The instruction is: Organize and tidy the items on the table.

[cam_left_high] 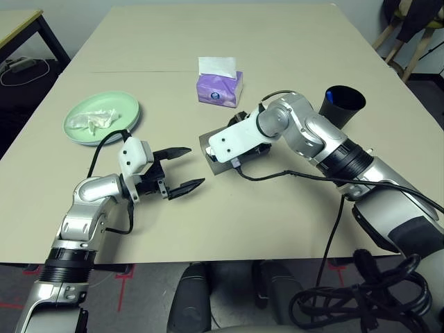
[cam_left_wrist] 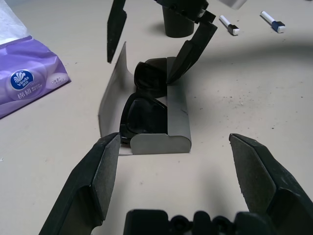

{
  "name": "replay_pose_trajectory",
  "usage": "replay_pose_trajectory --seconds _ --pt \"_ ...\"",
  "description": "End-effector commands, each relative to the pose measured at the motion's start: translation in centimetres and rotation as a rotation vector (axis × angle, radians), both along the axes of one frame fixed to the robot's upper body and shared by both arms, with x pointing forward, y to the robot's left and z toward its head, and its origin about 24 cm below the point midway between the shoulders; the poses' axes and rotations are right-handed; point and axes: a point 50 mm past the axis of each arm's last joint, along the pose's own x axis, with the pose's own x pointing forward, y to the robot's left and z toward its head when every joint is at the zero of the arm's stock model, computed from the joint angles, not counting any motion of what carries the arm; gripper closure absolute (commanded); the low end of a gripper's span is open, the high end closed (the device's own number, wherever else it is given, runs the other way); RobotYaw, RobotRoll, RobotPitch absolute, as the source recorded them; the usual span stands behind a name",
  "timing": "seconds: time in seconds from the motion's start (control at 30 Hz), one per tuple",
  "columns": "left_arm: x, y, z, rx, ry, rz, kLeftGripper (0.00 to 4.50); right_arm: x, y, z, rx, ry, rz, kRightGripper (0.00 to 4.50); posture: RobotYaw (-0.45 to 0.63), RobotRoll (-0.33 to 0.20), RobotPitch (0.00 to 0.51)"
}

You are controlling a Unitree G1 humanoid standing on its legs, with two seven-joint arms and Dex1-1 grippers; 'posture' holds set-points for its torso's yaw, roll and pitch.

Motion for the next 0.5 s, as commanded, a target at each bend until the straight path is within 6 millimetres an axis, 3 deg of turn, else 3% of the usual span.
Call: replay_pose_trajectory --seconds 0.03,0.23,0.33,0.5 --pt "0.1 0.1 0.4 -0.018 -0.014 0.023 0.0 0.0 -0.7 2.5 0.101 -0.023 -0.028 0.02 0.13 0.0 0.108" --pt "-0.4 0.0 0.0 -0.037 -0.013 0.045 0.0 -0.7 -3.9 3.6 0.331 0.061 -0.082 0.02 0.11 0.0 0.101" --pt "-0.3 0.2 0.2 -0.044 -0.017 0.054 0.0 -1.6 -5.8 2.4 0.531 0.182 -0.09 0.02 0.09 0.0 0.099" --pt "0.0 0.5 0.4 -0.046 -0.019 0.065 0.0 -2.3 -8.8 -0.7 0.866 0.322 -0.271 0.02 0.09 0.0 0.102"
